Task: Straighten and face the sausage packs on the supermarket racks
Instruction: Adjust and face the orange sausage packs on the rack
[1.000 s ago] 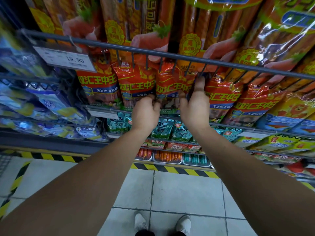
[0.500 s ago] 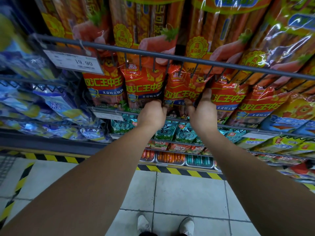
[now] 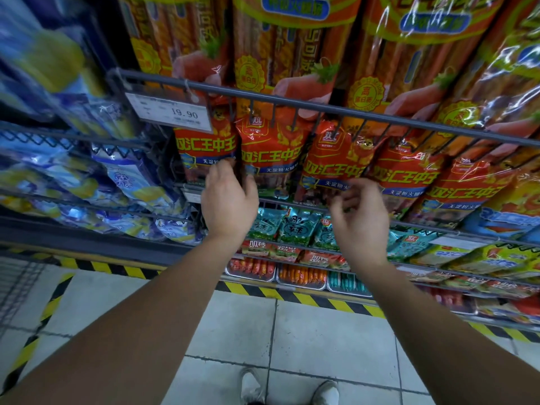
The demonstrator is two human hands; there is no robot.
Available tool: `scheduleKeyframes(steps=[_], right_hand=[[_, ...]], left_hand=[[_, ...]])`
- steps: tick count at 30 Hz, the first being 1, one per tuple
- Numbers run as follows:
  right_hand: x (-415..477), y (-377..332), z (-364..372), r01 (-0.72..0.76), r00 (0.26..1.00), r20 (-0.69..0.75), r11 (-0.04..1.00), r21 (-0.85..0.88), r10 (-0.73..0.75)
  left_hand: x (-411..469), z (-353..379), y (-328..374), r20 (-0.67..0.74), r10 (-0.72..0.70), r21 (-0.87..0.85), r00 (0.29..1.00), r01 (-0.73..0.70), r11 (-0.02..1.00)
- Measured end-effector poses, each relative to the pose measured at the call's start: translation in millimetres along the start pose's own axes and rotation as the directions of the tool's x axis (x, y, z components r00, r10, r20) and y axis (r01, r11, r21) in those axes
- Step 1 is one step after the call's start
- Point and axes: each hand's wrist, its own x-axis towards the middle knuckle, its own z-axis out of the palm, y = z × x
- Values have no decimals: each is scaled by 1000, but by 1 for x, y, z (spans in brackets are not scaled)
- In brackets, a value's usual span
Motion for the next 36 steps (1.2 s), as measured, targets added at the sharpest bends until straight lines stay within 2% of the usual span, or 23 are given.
scheduleKeyframes(steps=[4,10,16,21,25,29,33,36], right_hand=[[-6,-34,19,143,967,212,990,3,-140],[19,-73,47,46,950,312,998,-38,-32],[27,-84,66,-58,960,276,998,-2,56],[24,-74,59,-14,980,200,1000,7,13],[17,-71,57,54,983,174,998,15,-56],[18,-71,58,54,983,178,999,-6,-52],[18,-69,57,105,976,204,988,-113,-81],[18,-70,58,97,975,212,987,-125,-69]], left_hand=[[6,-4,2,114,-23,25,993,20,999],[25,0,4,207,-89,-7,974,93,996],[34,1,-1,186,-86,-42,979,95,995],[31,-3,-5,140,-12,-60,990,20,998],[31,-10,-6,183,50,-38,982,-43,998],[38,-14,-5,263,83,46,961,-99,994],[48,-14,2,344,49,182,938,-118,976],[53,-17,3,338,56,251,939,-147,957]])
